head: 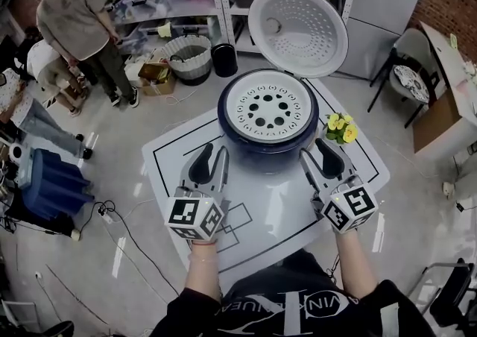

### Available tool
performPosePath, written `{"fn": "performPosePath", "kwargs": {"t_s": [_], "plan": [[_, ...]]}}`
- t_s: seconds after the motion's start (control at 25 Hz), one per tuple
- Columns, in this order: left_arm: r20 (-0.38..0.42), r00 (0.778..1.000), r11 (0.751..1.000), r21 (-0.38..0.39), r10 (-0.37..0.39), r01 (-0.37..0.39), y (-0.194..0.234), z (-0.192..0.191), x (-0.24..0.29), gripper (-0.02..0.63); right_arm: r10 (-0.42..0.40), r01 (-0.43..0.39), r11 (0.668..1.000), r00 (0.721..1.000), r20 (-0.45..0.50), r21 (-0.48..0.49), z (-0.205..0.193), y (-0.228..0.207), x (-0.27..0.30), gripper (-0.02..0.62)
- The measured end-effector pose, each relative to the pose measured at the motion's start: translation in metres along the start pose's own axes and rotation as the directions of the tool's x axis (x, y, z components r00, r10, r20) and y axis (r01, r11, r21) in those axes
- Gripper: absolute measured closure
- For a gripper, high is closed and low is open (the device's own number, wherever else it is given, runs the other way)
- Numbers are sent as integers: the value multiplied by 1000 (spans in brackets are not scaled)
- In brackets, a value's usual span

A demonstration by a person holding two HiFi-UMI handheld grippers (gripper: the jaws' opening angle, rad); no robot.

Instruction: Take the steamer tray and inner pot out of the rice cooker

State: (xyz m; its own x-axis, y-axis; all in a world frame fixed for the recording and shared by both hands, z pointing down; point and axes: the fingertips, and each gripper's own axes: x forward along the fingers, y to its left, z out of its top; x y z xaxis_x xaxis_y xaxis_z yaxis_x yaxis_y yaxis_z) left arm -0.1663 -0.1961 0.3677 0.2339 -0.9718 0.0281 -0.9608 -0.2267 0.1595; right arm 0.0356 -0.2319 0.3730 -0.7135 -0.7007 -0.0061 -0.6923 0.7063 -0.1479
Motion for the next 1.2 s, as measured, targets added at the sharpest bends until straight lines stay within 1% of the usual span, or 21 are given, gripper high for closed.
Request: {"fn": "performPosePath", "kwargs": {"t_s": [0.2,0.36,0.56,0.72,0.84,0.92,1.08,1.2], "plan": [[0,1000,1000,6,26,-26,3,5,20,505,19,-19,1000,1000,-9,-18,11,-19,21,428],[0,999,999,7,54,-54,4,9,37,494,29,-30,999,999,-38,-38,16,-37,39,429],[-12,996,995,36,90,-90,7,13,66,485,24,-34,996,993,-114,-84,17,-64,67,428],[-33,992,992,52,120,-118,13,12,85,477,32,-53,993,981,-194,-106,12,-79,91,428],[-52,990,989,63,134,-131,16,10,97,472,18,-53,990,968,-250,-133,8,-90,105,429],[-68,987,987,75,147,-141,19,8,103,471,4,-56,984,955,-296,-167,4,-95,116,428],[-94,981,981,107,169,-159,24,5,113,468,-54,-60,961,918,-392,-271,-7,-104,135,428],[-108,978,979,123,176,-163,25,3,120,465,-80,-66,949,894,-440,-308,-12,-110,143,419]]}}
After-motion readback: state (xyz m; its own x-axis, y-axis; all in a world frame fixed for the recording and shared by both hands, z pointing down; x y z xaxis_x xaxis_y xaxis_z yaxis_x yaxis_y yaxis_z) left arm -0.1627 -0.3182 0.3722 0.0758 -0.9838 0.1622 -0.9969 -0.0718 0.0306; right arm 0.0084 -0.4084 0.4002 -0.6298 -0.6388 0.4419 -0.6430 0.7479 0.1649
